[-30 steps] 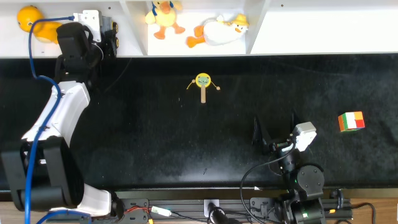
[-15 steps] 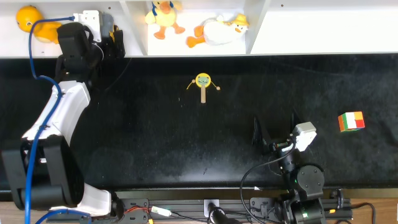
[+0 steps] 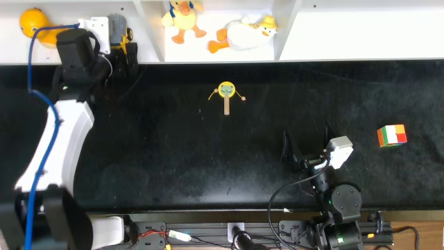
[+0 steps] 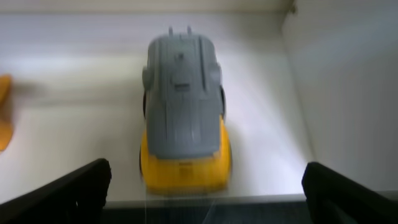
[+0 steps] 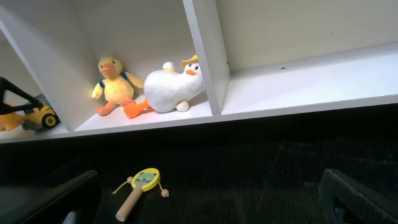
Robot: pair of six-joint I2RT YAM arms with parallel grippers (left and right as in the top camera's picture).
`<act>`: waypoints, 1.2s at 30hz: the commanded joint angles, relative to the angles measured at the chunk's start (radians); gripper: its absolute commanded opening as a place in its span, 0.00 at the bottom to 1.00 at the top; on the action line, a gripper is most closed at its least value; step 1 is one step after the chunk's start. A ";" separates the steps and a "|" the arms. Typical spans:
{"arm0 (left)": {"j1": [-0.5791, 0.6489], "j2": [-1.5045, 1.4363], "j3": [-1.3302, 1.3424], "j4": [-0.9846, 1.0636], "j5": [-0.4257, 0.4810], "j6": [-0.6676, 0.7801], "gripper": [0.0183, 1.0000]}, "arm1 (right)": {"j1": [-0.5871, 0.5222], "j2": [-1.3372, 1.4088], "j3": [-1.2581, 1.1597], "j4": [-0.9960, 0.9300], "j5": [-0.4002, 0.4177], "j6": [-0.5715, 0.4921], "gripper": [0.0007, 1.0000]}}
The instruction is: Store Toys
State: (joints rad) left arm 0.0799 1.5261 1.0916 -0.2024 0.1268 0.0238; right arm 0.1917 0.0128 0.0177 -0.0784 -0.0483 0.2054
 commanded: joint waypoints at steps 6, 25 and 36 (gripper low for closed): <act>-0.003 -0.247 0.017 -0.274 0.006 -0.006 1.00 | 0.006 -0.009 -0.013 0.005 -0.003 0.001 1.00; -0.003 -0.579 0.016 -0.706 0.000 -0.006 1.00 | 0.006 -0.009 -0.013 0.005 -0.003 0.001 0.99; -0.003 -0.496 0.016 -0.787 0.000 -0.006 1.00 | 0.006 -0.009 -0.013 0.005 -0.003 0.000 1.00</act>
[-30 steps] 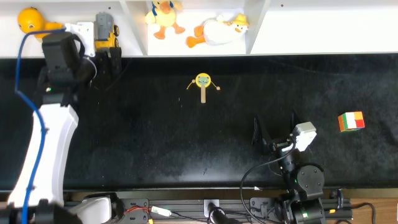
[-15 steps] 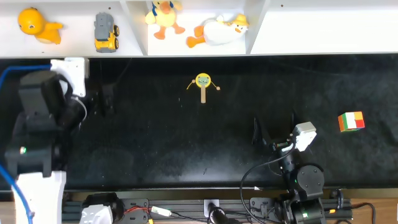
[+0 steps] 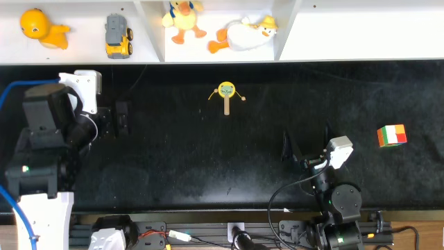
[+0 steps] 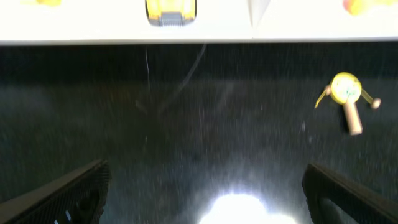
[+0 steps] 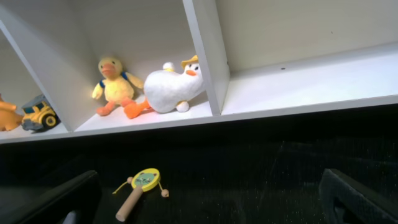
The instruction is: Store Toys
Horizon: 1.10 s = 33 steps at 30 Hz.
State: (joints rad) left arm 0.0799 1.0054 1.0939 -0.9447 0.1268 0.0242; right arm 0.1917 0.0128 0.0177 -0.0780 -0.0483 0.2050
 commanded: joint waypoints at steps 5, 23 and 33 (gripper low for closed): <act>-0.003 0.054 0.013 -0.059 0.000 -0.007 1.00 | 0.006 -0.009 -0.013 0.005 -0.003 0.001 0.99; -0.003 -0.594 -0.641 0.484 -0.104 -0.150 1.00 | 0.006 -0.009 -0.013 0.005 -0.003 0.001 0.99; -0.003 -0.875 -1.004 0.769 -0.116 -0.266 1.00 | 0.006 -0.009 -0.013 0.005 -0.003 0.001 1.00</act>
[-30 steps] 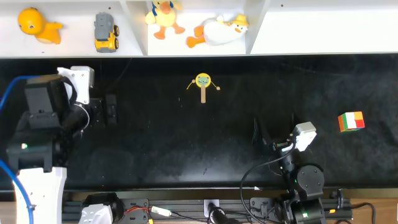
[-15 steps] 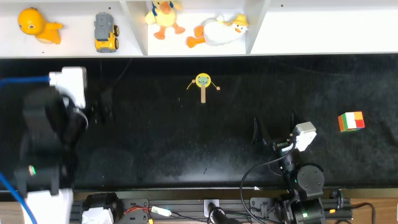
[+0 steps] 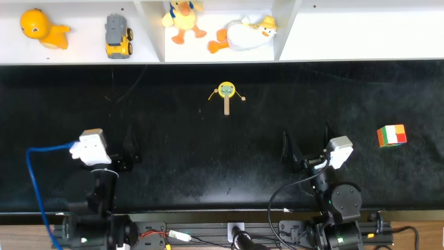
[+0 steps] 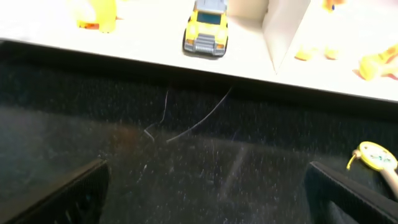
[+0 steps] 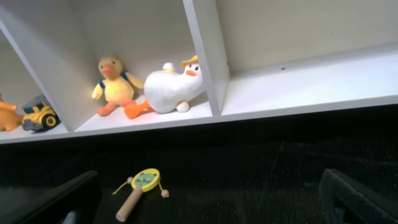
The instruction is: Store Toys
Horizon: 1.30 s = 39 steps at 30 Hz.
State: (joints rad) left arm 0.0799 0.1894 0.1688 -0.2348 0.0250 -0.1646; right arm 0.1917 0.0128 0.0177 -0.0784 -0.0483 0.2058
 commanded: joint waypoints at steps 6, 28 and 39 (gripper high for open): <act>-0.004 -0.140 -0.161 0.148 -0.028 -0.087 1.00 | 0.006 -0.009 -0.013 0.005 -0.003 0.000 0.99; -0.009 -0.187 -0.161 0.151 -0.035 -0.046 1.00 | 0.006 -0.009 -0.013 0.005 -0.003 0.000 1.00; -0.009 -0.187 -0.161 0.151 -0.035 -0.046 1.00 | 0.006 -0.009 -0.013 0.005 -0.003 0.000 1.00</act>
